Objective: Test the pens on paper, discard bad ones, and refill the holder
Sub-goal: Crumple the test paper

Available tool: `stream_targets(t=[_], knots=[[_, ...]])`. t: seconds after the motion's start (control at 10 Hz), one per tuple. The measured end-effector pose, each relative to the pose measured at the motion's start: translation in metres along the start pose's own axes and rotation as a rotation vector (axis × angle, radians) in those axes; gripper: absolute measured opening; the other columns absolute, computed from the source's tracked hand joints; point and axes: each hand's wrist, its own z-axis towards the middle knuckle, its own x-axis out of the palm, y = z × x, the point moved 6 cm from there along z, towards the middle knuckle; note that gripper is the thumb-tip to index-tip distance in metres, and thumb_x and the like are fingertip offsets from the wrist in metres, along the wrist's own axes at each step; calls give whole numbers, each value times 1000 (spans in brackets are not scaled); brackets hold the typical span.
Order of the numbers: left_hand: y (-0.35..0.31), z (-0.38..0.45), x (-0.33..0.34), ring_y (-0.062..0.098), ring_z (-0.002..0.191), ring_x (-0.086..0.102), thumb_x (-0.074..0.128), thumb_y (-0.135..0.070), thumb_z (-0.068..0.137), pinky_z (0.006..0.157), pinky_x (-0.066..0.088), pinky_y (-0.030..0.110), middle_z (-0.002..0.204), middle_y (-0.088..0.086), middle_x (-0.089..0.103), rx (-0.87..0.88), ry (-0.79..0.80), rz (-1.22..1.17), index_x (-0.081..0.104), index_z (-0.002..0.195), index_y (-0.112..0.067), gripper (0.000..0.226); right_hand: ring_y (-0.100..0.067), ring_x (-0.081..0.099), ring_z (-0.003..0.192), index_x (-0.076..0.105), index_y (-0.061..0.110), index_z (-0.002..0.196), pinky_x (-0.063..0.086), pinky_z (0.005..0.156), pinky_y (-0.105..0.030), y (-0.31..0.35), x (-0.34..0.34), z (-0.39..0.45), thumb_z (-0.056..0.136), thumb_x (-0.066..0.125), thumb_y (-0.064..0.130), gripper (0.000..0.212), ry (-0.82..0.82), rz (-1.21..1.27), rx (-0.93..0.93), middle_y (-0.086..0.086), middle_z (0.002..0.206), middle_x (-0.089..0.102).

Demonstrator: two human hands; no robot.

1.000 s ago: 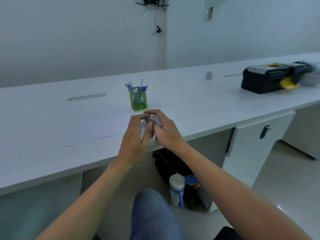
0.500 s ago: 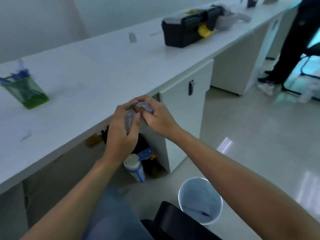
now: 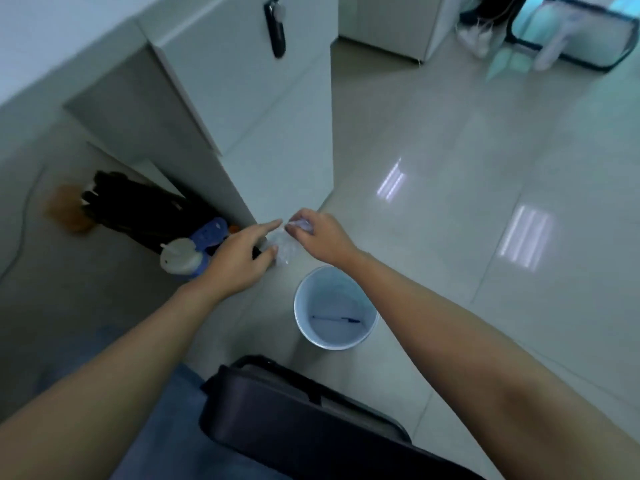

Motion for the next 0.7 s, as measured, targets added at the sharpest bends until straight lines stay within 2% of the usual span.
stream_targets(t=[0.1, 0.2, 0.3, 0.4, 0.5, 0.6, 0.7], knots=[[7, 6, 41, 16, 136, 55, 64, -23, 100, 107, 38, 22, 147, -3, 61, -27, 157, 37, 56, 148, -21, 49, -36, 67, 107, 65, 14, 121, 54, 85, -40, -62, 19, -18, 101, 59, 36, 30, 109, -265, 210, -13, 116, 72], [14, 6, 76, 18, 139, 54, 63, -26, 101, 109, 36, 22, 150, -1, 58, -52, 309, 77, 55, 149, -20, 49, -38, 65, 112, 57, 9, 130, 49, 86, -38, -108, 35, -45, 102, 54, 30, 35, 178, -305, 426, -15, 124, 66], [14, 6, 101, 18, 141, 51, 60, -32, 103, 114, 37, 29, 153, -4, 55, -69, 420, 117, 53, 150, -24, 48, -31, 67, 114, 61, 10, 126, 47, 87, -35, -137, 46, -68, 104, 54, 27, 29, 289, -293, 577, -9, 120, 70], [8, 9, 112, 17, 142, 50, 59, -35, 103, 116, 38, 34, 153, -5, 54, -74, 451, 109, 53, 150, -26, 49, -31, 62, 124, 53, 10, 141, 46, 94, -36, -151, 48, -81, 103, 59, 36, 46, 362, -302, 615, -10, 133, 66], [5, 11, 117, 16, 142, 49, 60, -35, 103, 116, 36, 31, 153, -5, 54, -87, 460, 83, 52, 151, -24, 50, -32, 39, 150, 33, 13, 160, 34, 117, -43, -151, 50, -86, 99, 50, 68, 83, 379, -309, 589, -10, 163, 41], [5, 14, 119, 15, 141, 50, 61, -38, 101, 116, 39, 33, 153, -6, 54, -95, 461, 45, 51, 150, -27, 52, -33, 39, 150, 45, 20, 155, 32, 117, -47, -155, 57, -80, 100, 34, 75, 79, 375, -378, 535, -11, 158, 47], [4, 18, 114, 15, 138, 54, 63, -39, 100, 115, 42, 37, 153, -5, 54, -93, 444, 17, 49, 151, -26, 54, -33, 56, 129, 70, 19, 125, 40, 102, -43, -145, 48, -66, 107, 29, 64, 63, 232, -441, 444, -11, 129, 68]])
